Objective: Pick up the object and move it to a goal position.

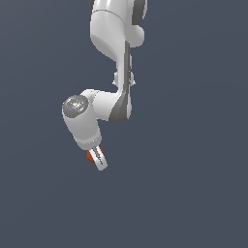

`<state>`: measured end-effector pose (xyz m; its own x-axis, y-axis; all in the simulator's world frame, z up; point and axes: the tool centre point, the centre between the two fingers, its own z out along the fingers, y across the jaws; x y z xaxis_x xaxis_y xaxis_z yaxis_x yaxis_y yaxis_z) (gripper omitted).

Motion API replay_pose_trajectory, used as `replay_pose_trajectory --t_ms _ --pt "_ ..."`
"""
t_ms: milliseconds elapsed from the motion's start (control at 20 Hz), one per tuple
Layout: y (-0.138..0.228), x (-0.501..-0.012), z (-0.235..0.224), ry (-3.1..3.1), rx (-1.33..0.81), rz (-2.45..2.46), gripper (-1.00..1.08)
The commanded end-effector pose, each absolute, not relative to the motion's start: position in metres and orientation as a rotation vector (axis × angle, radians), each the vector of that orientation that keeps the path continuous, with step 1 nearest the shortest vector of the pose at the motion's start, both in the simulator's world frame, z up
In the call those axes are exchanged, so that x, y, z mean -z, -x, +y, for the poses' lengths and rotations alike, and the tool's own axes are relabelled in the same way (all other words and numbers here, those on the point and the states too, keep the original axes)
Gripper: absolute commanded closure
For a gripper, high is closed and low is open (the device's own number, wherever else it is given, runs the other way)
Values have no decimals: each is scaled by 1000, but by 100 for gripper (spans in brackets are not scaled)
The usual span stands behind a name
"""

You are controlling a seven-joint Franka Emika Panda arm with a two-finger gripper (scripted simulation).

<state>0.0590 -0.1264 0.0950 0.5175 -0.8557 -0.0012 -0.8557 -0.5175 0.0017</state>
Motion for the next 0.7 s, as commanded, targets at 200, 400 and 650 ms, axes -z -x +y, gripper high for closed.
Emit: replay_pose_trajectory --t_ms 200,400,650 --pt "-67 -110 -182 -2738 0 -1540 108" --pt "-69 -114 -198 -2738 0 -1540 108" --pt "-71 -116 -204 -2738 0 -1540 108"
